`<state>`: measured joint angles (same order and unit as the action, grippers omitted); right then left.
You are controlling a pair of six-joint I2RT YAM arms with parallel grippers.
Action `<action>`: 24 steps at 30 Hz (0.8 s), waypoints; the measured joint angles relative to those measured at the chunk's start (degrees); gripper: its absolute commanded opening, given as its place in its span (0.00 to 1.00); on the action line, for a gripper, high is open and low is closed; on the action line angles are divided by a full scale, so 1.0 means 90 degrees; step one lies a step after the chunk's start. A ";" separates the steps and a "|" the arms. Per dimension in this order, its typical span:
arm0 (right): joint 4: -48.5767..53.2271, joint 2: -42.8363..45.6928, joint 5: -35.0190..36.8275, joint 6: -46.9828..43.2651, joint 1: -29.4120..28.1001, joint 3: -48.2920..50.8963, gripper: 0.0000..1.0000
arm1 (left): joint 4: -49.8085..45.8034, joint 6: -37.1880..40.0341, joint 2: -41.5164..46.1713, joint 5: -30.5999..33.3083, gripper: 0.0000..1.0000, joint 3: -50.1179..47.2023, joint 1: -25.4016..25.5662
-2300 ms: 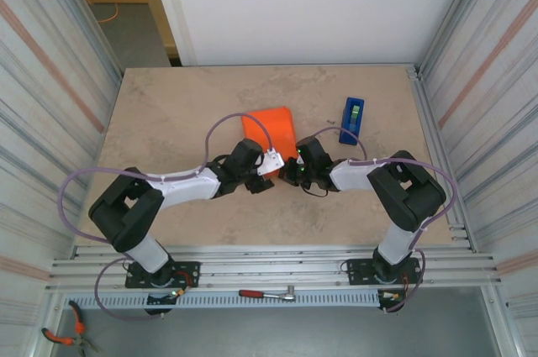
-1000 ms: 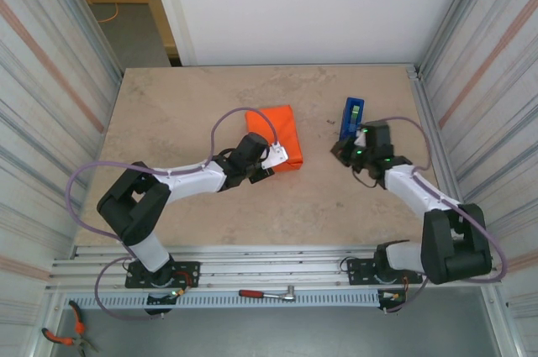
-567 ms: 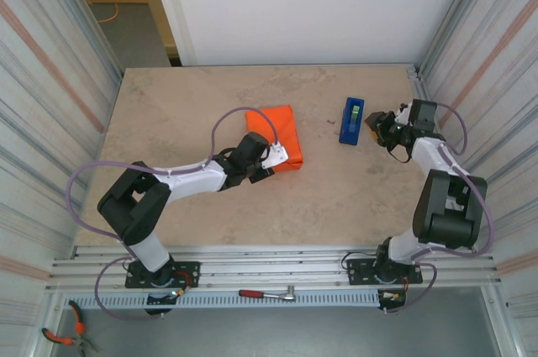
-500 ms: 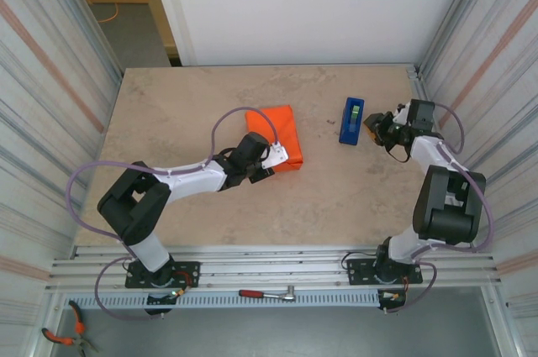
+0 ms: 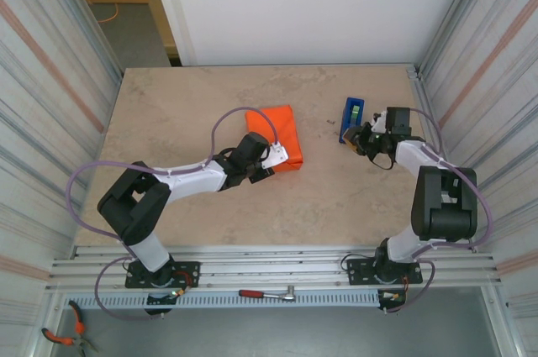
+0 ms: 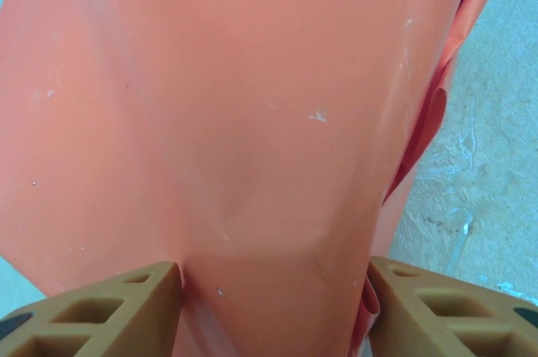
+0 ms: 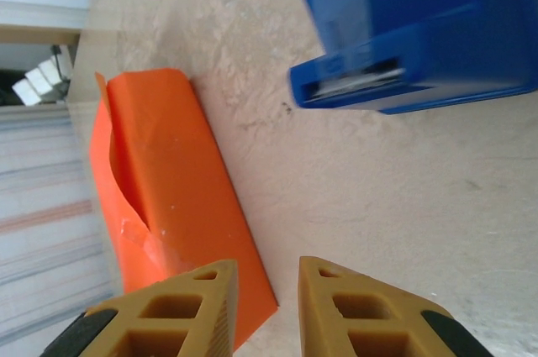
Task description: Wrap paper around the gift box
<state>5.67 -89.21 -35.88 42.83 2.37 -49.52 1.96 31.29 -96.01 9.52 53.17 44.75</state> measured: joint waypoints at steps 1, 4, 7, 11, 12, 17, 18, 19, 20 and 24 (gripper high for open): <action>-0.0012 0.0000 0.0012 0.0000 -0.0090 0.0000 0.25 | 0.0000 0.0000 0.0000 0.0000 0.58 0.0000 0.0000; 0.0005 0.0000 0.0058 -0.0005 -0.0311 0.0000 0.27 | 0.0000 0.0000 0.0000 0.0000 0.58 0.0000 0.0000; 0.0039 0.0000 0.0131 -0.0005 -0.0180 -0.0022 0.32 | 0.0000 0.0000 0.0000 0.0000 0.58 0.0000 0.0000; 0.0153 -0.0039 0.0170 -0.0007 0.0308 -0.0274 0.37 | -0.0005 0.0000 0.0000 0.0000 0.58 0.0005 0.0000; 0.0165 -0.0090 0.0168 -0.0010 0.0415 -0.0398 0.38 | -0.0015 0.0000 0.0000 0.0000 0.58 0.0007 0.0000; 0.0204 -0.0673 0.0148 -0.0134 0.0741 -0.1197 0.38 | -0.0022 0.0000 0.0000 0.0000 0.58 0.0010 0.0000; 0.0228 -0.0799 0.0148 -0.0165 0.0748 -0.1331 0.38 | -0.0019 0.0000 0.0000 0.0000 0.58 0.0010 0.0000; 0.0243 -0.0942 0.0141 -0.0194 0.0753 -0.1469 0.38 | -0.0022 0.0000 0.0000 0.0000 0.58 0.0010 0.0000; 0.0267 -0.1073 0.0138 -0.0233 0.0753 -0.1576 0.37 | -0.0019 0.0000 0.0000 0.0000 0.58 0.0010 0.0000; 0.0386 -0.1421 0.0121 -0.0342 0.0753 -0.1790 0.37 | -0.0022 0.0000 0.0000 0.0000 0.58 0.0010 0.0000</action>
<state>9.15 -102.00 -34.79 39.75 9.15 -65.63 1.76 31.29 -96.01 9.52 53.25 44.75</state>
